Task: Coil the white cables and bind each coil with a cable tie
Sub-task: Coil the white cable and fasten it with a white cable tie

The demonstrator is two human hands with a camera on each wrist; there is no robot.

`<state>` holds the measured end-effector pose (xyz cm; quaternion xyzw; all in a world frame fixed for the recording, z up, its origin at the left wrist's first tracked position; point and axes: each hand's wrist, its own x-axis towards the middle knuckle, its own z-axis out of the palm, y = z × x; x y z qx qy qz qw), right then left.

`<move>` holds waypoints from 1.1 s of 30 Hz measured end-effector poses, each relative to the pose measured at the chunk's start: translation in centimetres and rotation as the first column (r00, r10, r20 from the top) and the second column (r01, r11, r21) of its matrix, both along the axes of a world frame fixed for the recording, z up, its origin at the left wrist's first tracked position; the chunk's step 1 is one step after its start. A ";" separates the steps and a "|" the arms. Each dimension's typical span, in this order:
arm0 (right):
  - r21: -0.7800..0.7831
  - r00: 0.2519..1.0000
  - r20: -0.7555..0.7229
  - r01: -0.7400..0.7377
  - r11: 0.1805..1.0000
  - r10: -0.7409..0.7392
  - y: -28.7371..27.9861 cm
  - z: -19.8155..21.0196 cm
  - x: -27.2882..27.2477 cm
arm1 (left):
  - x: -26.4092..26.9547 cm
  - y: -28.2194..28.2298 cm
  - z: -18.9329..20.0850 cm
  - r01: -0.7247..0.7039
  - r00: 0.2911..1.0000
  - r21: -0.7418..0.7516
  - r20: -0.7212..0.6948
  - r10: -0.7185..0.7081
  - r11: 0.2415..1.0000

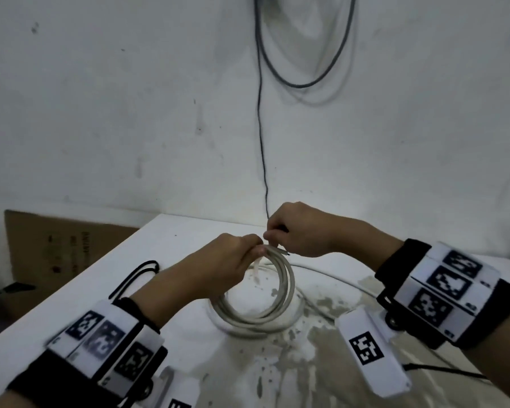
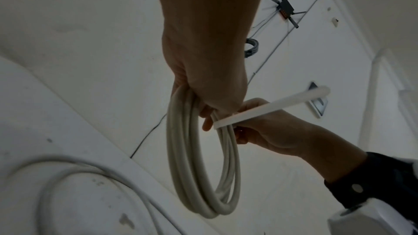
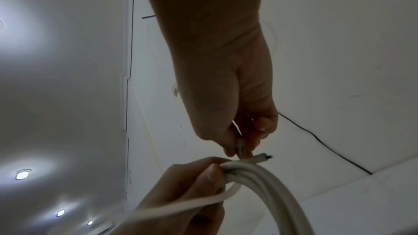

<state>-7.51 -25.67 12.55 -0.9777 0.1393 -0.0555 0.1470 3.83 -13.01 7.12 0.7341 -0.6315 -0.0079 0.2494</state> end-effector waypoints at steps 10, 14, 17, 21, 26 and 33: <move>0.116 0.906 0.420 0.008 0.993 -0.057 -1.8 -0.2 -8.2 | -6.2 -3.0 0.8 0.019 0.937 -0.181 -0.341 -0.081 0.983; -0.094 0.832 0.535 -0.111 0.989 0.145 -1.9 -2.0 -11.4 | -7.8 -4.0 0.9 -0.012 0.829 -0.217 -0.548 -0.111 0.976; -0.023 0.795 0.595 -0.130 0.991 0.118 -1.2 -3.4 -12.2 | -9.1 -4.7 1.3 -0.014 0.811 -0.233 -0.572 -0.126 0.972; 0.342 0.690 0.699 -0.093 0.935 -0.187 -0.9 -3.5 -12.8 | -10.5 -5.4 1.6 -0.025 0.760 -0.250 -0.634 -0.145 0.968; 0.746 0.660 0.555 -0.125 0.654 -0.507 -0.5 -2.8 -12.8 | -11.2 -5.7 2.2 -0.039 0.735 -0.274 -0.659 -0.158 0.961; 0.820 0.705 0.474 -0.134 0.556 -0.528 -0.3 -1.6 -12.7 | -11.4 -5.7 2.5 -0.022 0.753 -0.289 -0.634 -0.174 0.957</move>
